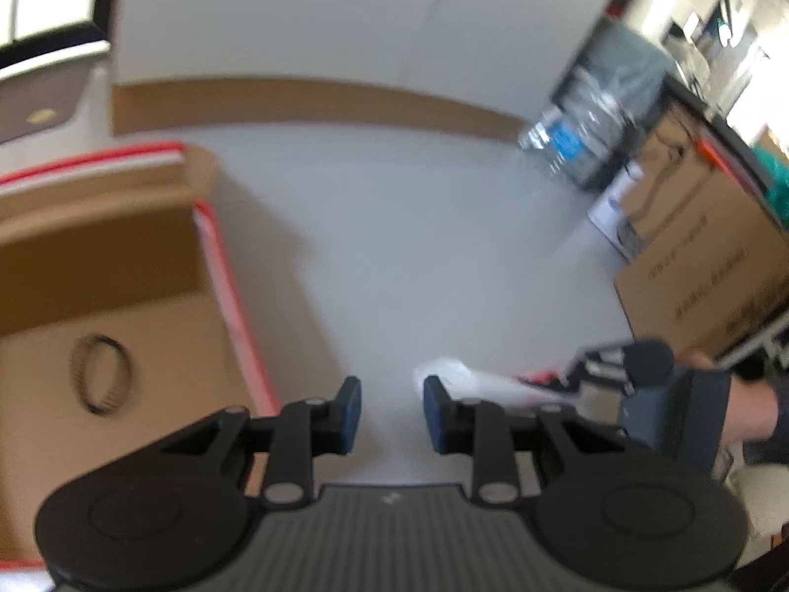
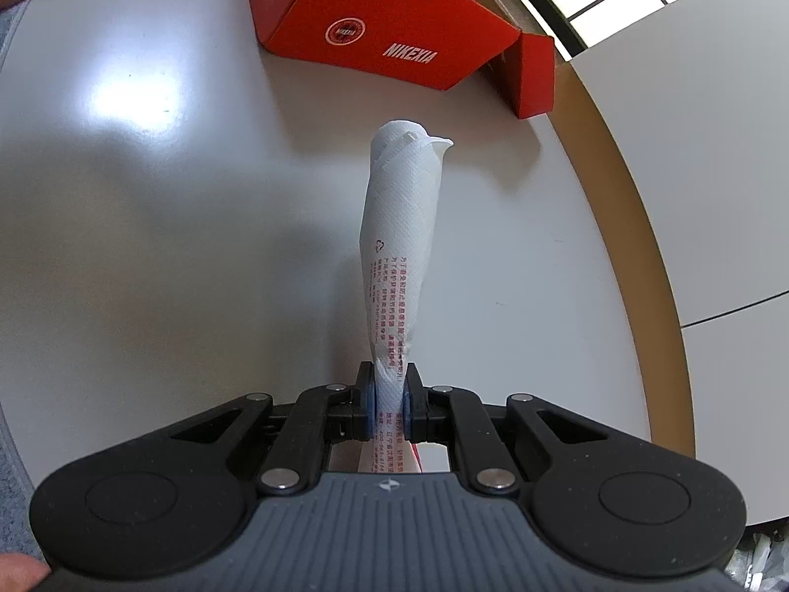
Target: Fold shopping bag
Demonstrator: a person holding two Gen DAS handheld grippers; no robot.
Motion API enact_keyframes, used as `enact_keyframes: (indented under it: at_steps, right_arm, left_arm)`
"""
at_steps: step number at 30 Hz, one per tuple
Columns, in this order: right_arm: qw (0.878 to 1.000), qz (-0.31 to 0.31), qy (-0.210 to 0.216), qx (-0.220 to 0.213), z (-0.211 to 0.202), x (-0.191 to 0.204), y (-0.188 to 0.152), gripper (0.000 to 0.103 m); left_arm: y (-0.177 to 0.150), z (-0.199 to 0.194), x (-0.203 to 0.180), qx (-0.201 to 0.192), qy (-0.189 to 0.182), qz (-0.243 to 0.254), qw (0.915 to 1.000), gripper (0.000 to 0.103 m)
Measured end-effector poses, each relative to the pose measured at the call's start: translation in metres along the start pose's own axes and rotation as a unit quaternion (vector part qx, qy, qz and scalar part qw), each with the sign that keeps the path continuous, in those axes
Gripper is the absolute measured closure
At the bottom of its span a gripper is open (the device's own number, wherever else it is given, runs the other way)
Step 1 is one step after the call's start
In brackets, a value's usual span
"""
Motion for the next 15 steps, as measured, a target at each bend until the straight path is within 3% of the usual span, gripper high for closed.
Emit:
enact_keyframes:
  at_steps: [1, 2, 4, 8, 10, 14, 15]
  right_arm:
    - [1.000, 0.001, 0.000, -0.002, -0.022, -0.037, 0.008, 0.092]
    - [1.000, 0.003, 0.000, -0.005, -0.023, -0.047, 0.012, 0.092]
    - [1.000, 0.004, 0.000, -0.011, 0.008, -0.072, 0.045, 0.092]
    - [1.000, 0.016, 0.000, -0.016, 0.038, -0.091, 0.075, 0.092]
    - [1.000, 0.022, 0.003, -0.019, 0.036, -0.092, 0.075, 0.092]
    - [0.999, 0.032, 0.010, -0.020, 0.033, -0.094, 0.075, 0.092]
    - [0.999, 0.035, 0.009, -0.020, 0.033, -0.096, 0.075, 0.092]
  left_arm:
    - [0.004, -0.006, 0.011, 0.008, 0.017, 0.024, 0.9995, 0.074]
    - [0.007, -0.006, 0.014, 0.015, 0.027, 0.034, 0.9990, 0.074]
    - [0.013, -0.005, 0.023, 0.047, 0.045, 0.060, 0.9961, 0.074]
    - [0.018, -0.003, 0.047, 0.103, 0.034, 0.108, 0.9882, 0.072]
    - [0.018, 0.006, 0.060, 0.135, 0.062, 0.142, 0.9785, 0.072]
    - [0.017, 0.019, 0.073, 0.166, 0.079, 0.178, 0.9666, 0.072]
    - [0.016, 0.024, 0.074, 0.183, 0.081, 0.195, 0.9601, 0.072]
Point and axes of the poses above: each gripper's, at about its wrist camera, not at the fingertips, and z roughly the way its jaws point, x to its left, y to its top, the point moved 2 cm from there along z, roughly the way its jaws point, and after that the axes turned 4 degrees about z, right-handed, at the moved point
